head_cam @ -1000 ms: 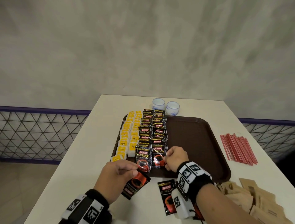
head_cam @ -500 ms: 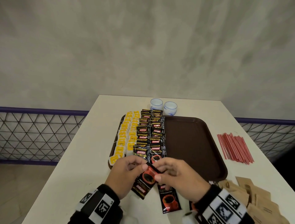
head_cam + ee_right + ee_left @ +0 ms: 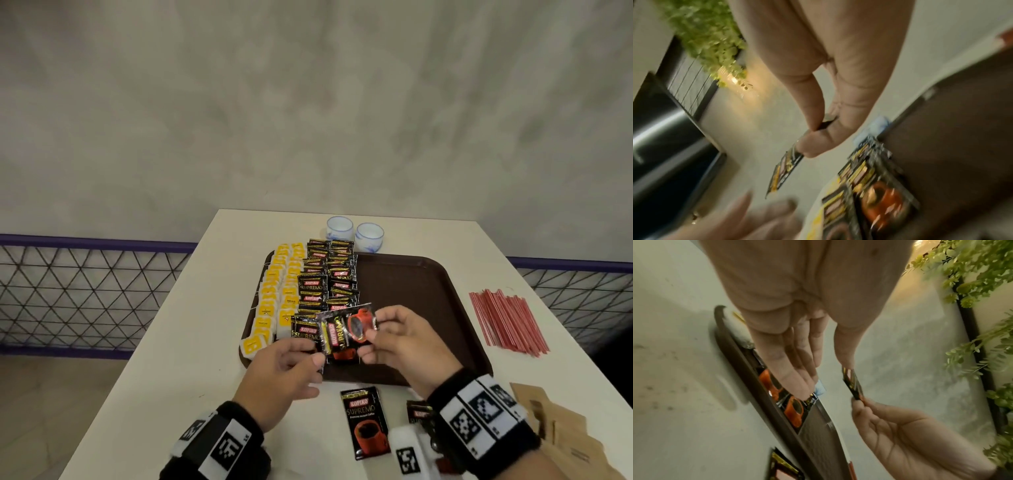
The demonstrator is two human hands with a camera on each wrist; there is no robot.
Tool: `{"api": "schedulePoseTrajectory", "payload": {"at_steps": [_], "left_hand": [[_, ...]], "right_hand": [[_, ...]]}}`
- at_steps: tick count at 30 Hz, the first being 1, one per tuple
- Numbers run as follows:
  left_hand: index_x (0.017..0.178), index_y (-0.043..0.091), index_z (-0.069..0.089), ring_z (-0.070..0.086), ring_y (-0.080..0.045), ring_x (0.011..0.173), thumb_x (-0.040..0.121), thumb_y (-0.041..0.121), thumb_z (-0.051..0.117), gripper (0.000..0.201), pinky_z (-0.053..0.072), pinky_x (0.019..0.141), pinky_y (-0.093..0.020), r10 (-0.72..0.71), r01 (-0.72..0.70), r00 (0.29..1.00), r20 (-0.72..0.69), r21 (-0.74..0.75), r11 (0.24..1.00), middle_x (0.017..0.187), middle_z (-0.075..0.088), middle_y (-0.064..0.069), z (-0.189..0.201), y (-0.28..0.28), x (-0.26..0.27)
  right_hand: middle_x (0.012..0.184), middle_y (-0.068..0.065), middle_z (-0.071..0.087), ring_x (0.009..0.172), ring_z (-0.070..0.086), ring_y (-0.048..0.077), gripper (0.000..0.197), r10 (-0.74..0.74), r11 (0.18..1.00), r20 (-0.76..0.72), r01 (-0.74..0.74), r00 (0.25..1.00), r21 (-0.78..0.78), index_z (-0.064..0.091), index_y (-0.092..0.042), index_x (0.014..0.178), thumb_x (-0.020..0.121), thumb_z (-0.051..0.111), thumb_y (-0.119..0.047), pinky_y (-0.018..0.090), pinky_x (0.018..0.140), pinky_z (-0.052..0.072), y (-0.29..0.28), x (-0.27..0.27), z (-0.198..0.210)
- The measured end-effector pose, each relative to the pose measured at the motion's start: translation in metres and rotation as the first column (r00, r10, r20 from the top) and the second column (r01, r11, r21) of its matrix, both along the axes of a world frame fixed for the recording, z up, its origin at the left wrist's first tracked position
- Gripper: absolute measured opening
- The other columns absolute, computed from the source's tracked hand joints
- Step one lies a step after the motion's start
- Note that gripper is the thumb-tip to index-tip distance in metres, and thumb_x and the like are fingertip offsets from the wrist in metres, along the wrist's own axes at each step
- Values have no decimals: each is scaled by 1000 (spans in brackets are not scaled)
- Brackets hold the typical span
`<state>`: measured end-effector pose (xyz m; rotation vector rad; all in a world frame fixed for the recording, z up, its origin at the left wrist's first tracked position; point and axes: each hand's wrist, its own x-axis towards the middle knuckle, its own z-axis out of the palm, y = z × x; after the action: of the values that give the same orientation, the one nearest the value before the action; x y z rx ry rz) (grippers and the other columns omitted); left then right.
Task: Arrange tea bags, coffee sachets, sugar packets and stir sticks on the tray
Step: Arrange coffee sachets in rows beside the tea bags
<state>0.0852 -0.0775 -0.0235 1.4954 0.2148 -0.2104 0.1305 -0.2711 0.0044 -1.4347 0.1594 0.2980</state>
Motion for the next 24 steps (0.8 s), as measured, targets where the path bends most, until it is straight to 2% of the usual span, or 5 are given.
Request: {"api": "schedulePoseTrajectory", "payload": {"at_steps": [3,8,13,20,24], "left_hand": [[98,12,62,67,-19,66,87,5,62,13,59,60,-31,-5,7,999,53,-42,999,83,70,-10,5,-9,5],[90,18,63,54,-10,56,90,6,58,13,54,58,-30,-141,87,979,148,319,944,71,62,0,-1,2,7],[92,15,66,57,-11,59,87,10,63,7,55,61,-32,-242,160,956,167,396,904,72,63,-5,4,2,4],[96,24,67,63,-15,69,82,17,70,16,51,60,-22,-27,-32,986,164,348,937,90,67,1,-2,32,-6],[92,23,68,62,-12,63,83,15,69,12,48,61,-25,2,-49,992,128,362,931,83,66,0,-11,48,-16]], "right_hand": [[70,12,64,62,66,29,31,116,993,-24,-116,993,-20,46,-5,107,85,61,9,35,57,56,13,-15,-9],[81,-4,67,78,63,15,35,303,833,222,-145,927,-534,57,-35,107,84,68,-12,33,78,53,3,-17,-8],[75,-6,66,79,65,12,14,482,669,150,-251,863,-700,71,-30,85,82,70,-16,26,79,52,3,-19,-4],[68,1,55,55,55,11,21,155,740,92,-54,984,-671,52,-18,75,87,61,-3,20,52,43,-4,20,-27],[70,-3,56,67,57,15,25,167,646,-29,-132,986,-752,52,-21,71,84,65,-4,29,70,53,13,38,-46]]}}
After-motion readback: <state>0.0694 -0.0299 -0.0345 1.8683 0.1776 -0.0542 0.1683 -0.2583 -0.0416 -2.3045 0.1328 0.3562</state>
